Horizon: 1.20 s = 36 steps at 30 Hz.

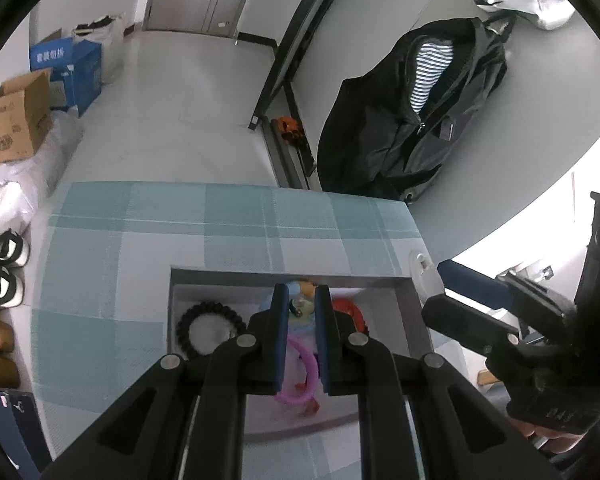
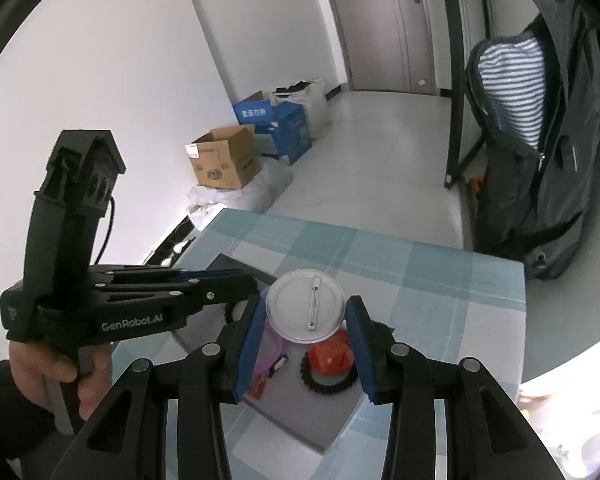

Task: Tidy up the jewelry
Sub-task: 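Carry the badge and flower charm into the box and open both grippers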

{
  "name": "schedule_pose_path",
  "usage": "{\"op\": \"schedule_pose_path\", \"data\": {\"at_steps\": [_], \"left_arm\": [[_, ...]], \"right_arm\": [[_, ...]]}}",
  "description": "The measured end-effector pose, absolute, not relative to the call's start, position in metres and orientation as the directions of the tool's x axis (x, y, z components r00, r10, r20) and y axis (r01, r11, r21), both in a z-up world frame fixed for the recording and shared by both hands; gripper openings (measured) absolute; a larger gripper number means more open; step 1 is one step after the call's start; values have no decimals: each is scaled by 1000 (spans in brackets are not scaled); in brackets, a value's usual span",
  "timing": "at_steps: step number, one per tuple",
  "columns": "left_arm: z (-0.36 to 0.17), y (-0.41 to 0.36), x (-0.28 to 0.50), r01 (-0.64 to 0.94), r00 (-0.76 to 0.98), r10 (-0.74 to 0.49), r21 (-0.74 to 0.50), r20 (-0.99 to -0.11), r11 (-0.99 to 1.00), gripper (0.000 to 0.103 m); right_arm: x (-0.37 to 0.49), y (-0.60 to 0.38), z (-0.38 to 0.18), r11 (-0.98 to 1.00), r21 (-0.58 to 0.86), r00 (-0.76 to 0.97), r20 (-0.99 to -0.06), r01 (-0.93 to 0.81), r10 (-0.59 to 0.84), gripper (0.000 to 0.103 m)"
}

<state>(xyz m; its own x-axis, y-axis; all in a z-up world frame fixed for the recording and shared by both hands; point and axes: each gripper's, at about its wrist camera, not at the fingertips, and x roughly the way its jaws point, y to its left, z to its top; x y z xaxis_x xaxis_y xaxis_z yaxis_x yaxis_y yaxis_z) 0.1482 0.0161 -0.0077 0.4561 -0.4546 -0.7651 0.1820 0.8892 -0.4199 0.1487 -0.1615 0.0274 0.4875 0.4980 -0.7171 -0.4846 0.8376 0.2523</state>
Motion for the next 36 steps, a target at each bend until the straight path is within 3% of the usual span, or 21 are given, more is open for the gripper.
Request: {"op": "schedule_pose_path", "data": {"at_steps": [23,32,33,35,36], "left_arm": [[-23,10,157,169,417,-478,-450,-773,877,9],[-27,20,161,136,382,-542,-534,-748,834,10],[-26,20,160,140,387,-543,-535,-745,833,11],[-23,20,158,153,395,-547,-535,-738,831,30],[-21,19,156,160,401,-548,-532,-734,831,35]], "right_arm": [[158,-148,0,819,274,408,-761,-504,505,40],[161,-151,-2,833,263,422,-764,-486,488,42],[160,-154,-1,837,263,429,-762,-480,486,42],[161,-157,1,844,258,439,-761,-470,478,44],[160,-159,3,845,260,443,-758,-468,479,45]]}}
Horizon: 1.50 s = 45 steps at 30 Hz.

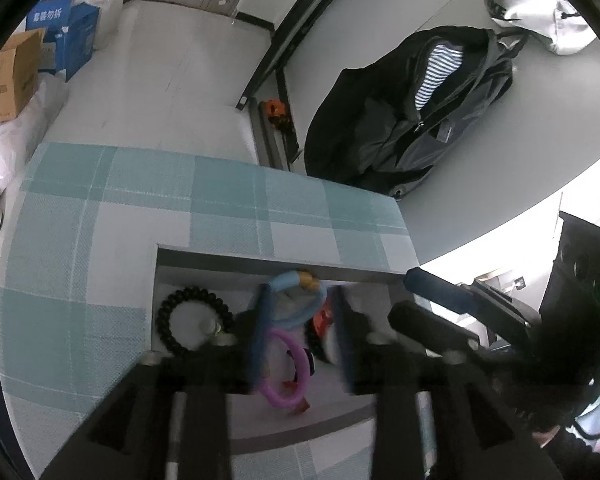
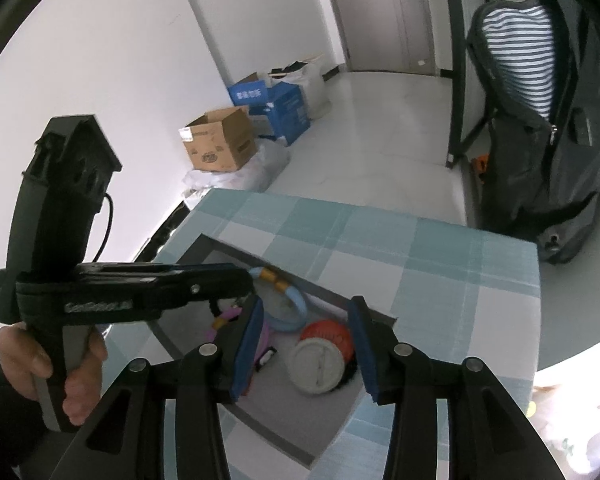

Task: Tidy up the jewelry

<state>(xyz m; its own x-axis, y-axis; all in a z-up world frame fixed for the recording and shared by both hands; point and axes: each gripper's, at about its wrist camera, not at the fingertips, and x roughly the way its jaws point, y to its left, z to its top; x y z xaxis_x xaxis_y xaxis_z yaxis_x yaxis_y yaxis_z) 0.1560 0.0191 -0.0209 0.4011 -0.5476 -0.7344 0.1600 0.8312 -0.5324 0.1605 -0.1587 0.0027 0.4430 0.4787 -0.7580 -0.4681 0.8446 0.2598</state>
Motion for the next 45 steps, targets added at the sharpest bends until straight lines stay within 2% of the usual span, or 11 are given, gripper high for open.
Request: {"op": "schedule_pose_path", "data": {"at_steps": [2,3,10,12,18,21,26,29,36,43,45], "left_arm": [[-18,18,154,172,405,-552,-532,-729,829,55],[-17,18,153,173,412,-546,-526,-729,833,57],[-9,20,139,194,449,-509,-476,-734,858,57],[-8,20,135,191,461,-493,-460,-738,867,57],[-5,27,118,147,513,-437,-426,-739,893,57],[-3,28,110,125,533,-395,-392,-748,911,57],[3,27,94,96,568,-308,-311,-763,946,57],[5,26,85,81,590,-273,-280,-760,957,57],[2,25,59,53,612,-231,-252,-756,966,57],[4,24,42,13,636,-163,-201,-754,980,57],[6,24,37,-18,646,-120,-172,-754,985,57]], "right_arm": [[159,-162,6,847,255,458,-750,-465,477,47],[159,-162,6,849,252,461,-750,-464,474,48],[150,-167,11,862,242,481,-748,-445,458,50],[146,-171,12,866,248,487,-744,-435,458,55],[130,-178,14,872,268,506,-729,-408,461,60],[121,-181,16,875,264,523,-718,-407,460,70],[106,-184,19,870,290,531,-701,-398,476,70],[95,-188,21,866,300,551,-676,-399,488,78],[73,-189,23,878,302,586,-657,-371,474,87],[58,-192,20,887,297,601,-655,-353,458,89],[54,-195,20,889,302,611,-646,-345,457,94]]}}
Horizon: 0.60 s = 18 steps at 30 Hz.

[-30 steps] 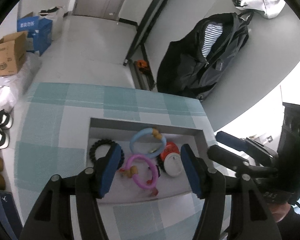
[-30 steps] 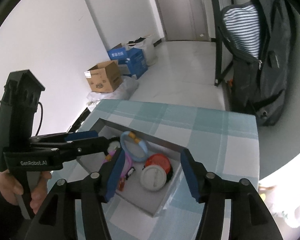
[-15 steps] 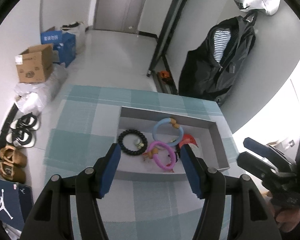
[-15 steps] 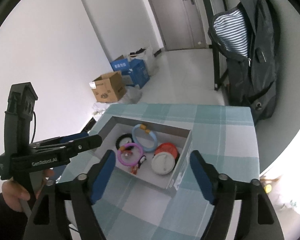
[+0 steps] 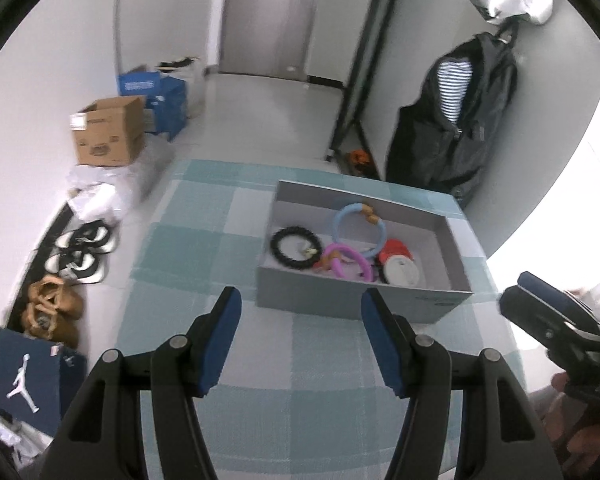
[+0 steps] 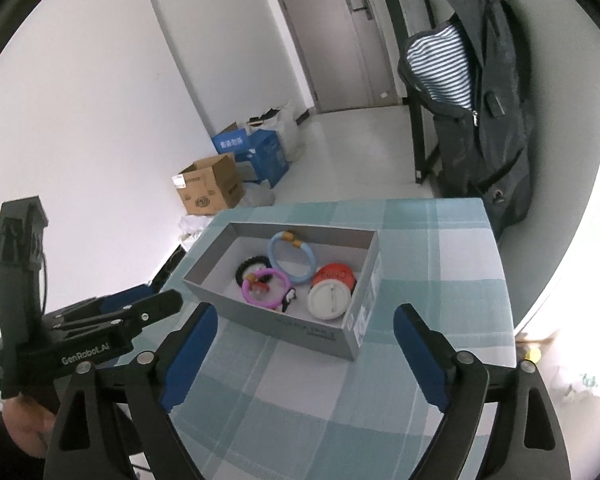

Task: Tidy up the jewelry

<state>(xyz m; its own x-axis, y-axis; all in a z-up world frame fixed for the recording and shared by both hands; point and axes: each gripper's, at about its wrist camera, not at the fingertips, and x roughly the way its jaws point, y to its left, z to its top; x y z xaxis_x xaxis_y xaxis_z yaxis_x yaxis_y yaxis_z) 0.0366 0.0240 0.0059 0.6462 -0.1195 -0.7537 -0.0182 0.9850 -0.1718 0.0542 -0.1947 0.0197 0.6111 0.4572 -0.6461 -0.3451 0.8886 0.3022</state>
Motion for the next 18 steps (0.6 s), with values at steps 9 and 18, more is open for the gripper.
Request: {"op": "schedule_pose_path", "data": {"at_steps": [9,18], "left_arm": [[10,19,19,-17,695,-85,-134,-714,991,58],[14,16,14,-35,726,-57,-119,-686,992,58]], "right_arm": [[37,-196,20,894,285,639,-626,-346,447,99],[25,-193,21,885,271,646,-607,-379,462,100]]}}
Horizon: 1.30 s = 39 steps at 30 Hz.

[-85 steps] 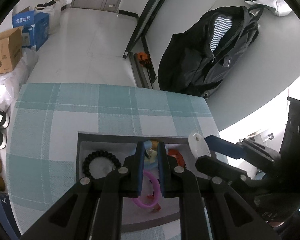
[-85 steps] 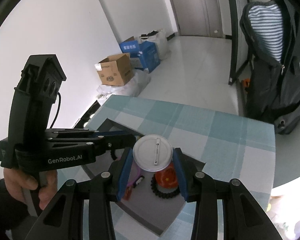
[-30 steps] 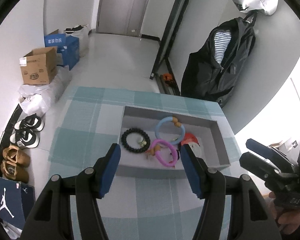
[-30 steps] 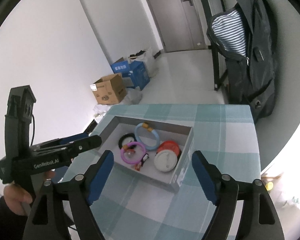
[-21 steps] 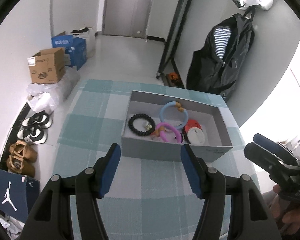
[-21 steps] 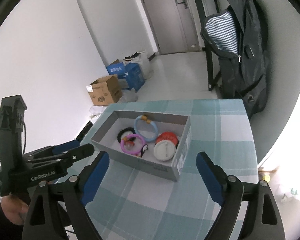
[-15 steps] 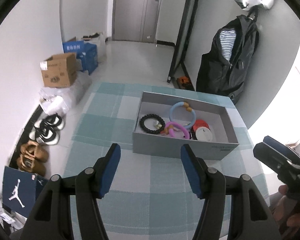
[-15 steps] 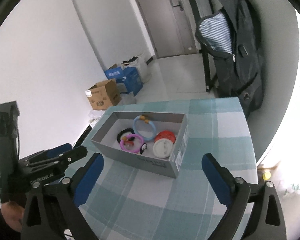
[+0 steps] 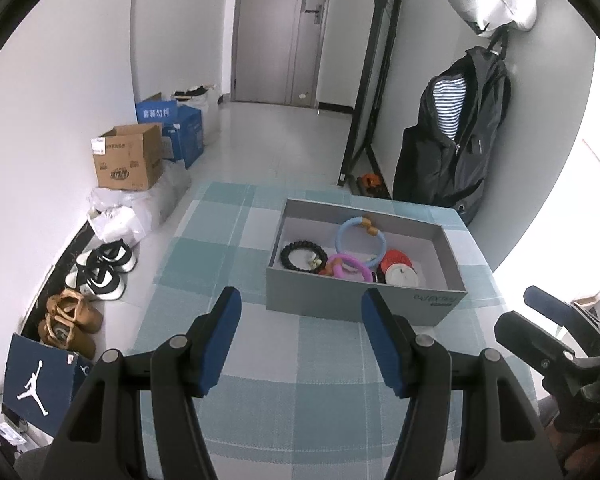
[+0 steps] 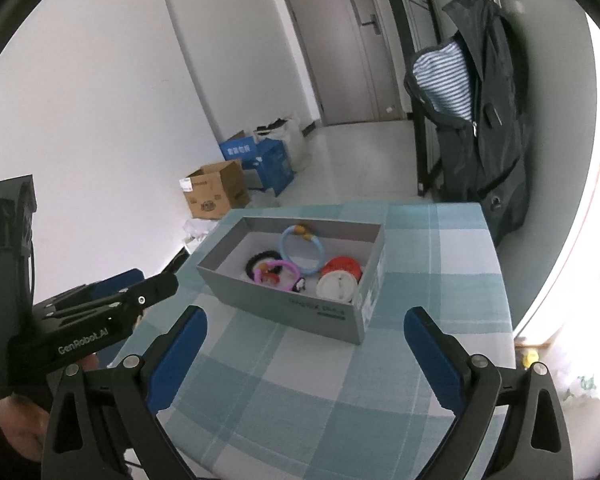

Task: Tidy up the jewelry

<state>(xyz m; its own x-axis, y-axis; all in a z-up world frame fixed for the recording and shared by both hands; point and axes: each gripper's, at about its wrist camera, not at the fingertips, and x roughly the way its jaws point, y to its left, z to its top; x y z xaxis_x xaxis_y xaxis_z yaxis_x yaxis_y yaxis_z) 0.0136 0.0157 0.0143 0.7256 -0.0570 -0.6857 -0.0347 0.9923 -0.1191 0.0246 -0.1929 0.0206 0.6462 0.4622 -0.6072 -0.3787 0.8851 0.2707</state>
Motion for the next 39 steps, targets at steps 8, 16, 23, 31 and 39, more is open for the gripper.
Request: {"op": "schedule_pose_path", "data": {"at_steps": [8,16,23,31,39], "left_arm": [[9,12,10,-43,720,-31,-89,-694,995,58],[8,10,11,-34,719,-39,-91,-694,995,58],[8,8,13,-24,717,-51,-97,-695,995,58],[8,10,15,-23,712,-67,-118,-699,993,58],[7,9,17,-27,715,-68,-124,-696,992,58]], "right_arm": [[26,-202,19,881,317,647,-598,-352,474,101],[30,-205,18,883,326,650,-599,-337,469,101],[33,-203,14,885,320,642,-609,-338,465,101],[33,-198,12,885,314,640,-610,-345,466,101],[35,-196,10,884,316,633,-617,-344,467,101]]}}
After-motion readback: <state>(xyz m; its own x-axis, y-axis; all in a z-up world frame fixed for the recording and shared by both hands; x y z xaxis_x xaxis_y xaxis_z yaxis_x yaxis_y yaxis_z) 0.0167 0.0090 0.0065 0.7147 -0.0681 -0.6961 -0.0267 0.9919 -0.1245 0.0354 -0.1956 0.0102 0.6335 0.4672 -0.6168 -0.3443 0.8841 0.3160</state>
